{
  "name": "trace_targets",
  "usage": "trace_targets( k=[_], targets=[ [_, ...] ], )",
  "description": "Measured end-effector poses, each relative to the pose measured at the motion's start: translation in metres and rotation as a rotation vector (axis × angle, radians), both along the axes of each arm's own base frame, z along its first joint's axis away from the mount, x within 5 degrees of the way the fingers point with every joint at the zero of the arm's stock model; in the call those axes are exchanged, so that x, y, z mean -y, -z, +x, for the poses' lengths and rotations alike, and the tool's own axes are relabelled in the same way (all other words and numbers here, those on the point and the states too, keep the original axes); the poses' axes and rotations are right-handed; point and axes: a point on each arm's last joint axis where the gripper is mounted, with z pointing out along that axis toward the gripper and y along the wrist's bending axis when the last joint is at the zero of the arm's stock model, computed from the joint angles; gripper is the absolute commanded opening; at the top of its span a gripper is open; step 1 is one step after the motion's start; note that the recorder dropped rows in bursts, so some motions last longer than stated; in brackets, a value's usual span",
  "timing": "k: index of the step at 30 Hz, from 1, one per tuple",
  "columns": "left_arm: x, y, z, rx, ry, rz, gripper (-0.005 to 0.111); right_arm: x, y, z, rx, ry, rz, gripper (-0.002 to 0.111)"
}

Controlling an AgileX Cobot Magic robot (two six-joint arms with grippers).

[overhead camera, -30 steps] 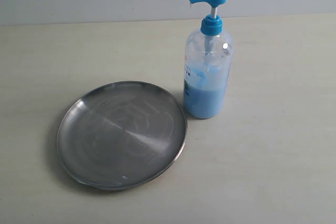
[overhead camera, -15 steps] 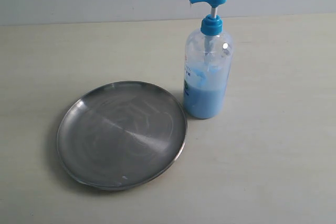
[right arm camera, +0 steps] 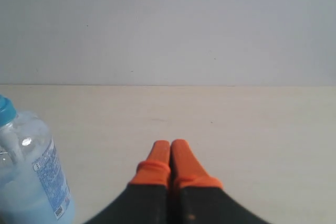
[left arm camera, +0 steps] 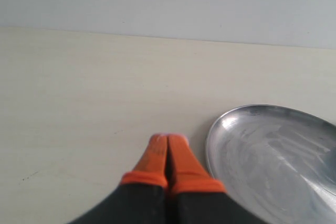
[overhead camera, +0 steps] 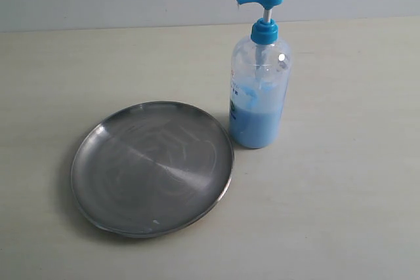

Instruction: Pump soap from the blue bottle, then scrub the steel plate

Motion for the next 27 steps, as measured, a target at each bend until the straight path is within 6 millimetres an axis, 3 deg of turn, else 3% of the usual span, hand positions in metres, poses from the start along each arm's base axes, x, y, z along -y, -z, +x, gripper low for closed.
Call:
trace_targets(
  k=[10, 27],
  targets=[
    [0.0, 0.0, 0.0, 0.0, 0.0, 0.0, 0.0, -0.002, -0.001, 0.021, -0.051, -0.001, -0.008, 0.0],
    [0.0, 0.0, 0.0, 0.0, 0.0, 0.0, 0.0, -0.002, 0.0, 0.023, -0.055, -0.002, -0.008, 0.0]
  ],
)
